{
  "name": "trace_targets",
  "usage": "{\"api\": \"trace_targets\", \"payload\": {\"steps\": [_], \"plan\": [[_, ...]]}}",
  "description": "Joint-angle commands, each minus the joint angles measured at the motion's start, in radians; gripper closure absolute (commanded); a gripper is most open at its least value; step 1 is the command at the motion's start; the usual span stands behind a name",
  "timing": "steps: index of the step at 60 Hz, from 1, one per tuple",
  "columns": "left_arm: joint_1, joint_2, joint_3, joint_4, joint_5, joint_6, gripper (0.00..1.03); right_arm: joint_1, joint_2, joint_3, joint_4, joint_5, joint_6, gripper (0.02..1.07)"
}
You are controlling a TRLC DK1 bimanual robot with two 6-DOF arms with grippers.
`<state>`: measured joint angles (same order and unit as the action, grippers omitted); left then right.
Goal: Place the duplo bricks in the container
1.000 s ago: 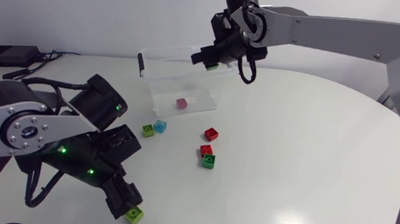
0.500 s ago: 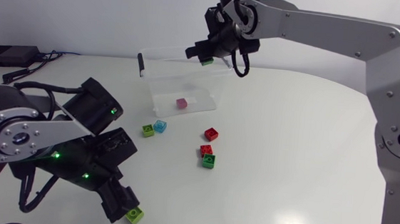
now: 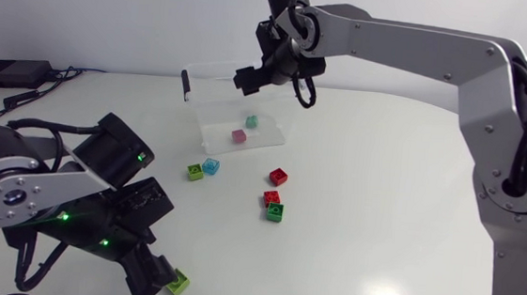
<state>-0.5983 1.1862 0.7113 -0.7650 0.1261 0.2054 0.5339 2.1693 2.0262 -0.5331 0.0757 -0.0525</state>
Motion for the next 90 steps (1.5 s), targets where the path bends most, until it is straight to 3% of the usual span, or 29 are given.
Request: {"api": "trace_targets", "payload": {"steps": [1, 19, 35, 43, 50, 58, 79, 90], "plan": [[-0.018, -0.007, -0.036, -0.003, -0.002, -0.024, 0.06, -0.006, -0.095, -0.089, -0.016, 0.004, 0.002, 0.08], [-0.049, 0.131, -0.038, 0.033, -0.014, -0.057, 0.06, 0.034, -0.376, -0.483, 0.010, 0.006, -0.007, 0.08], [-0.041, 0.250, -0.050, 0.090, -0.029, -0.074, 0.10, 0.080, -0.502, -0.748, 0.048, -0.010, -0.020, 0.08], [-0.049, 0.289, -0.053, 0.112, -0.029, -0.080, 0.18, 0.094, -0.545, -0.850, 0.079, -0.048, -0.060, 0.08], [-0.057, 0.320, -0.053, 0.138, -0.029, -0.090, 0.33, 0.089, -0.562, -0.886, 0.079, -0.109, -0.073, 0.08], [-0.061, 0.360, -0.059, 0.164, -0.028, -0.097, 0.75, 0.092, -0.563, -0.937, 0.082, -0.139, -0.112, 0.08], [-0.063, 0.328, -0.072, 0.173, -0.028, -0.095, 0.79, 0.063, -0.482, -1.014, 0.180, -0.175, -0.152, 0.08], [-0.035, 0.234, -0.018, 0.121, -0.028, -0.093, 0.79, 0.057, -0.433, -1.028, 0.214, -0.178, -0.162, 0.08]]}}
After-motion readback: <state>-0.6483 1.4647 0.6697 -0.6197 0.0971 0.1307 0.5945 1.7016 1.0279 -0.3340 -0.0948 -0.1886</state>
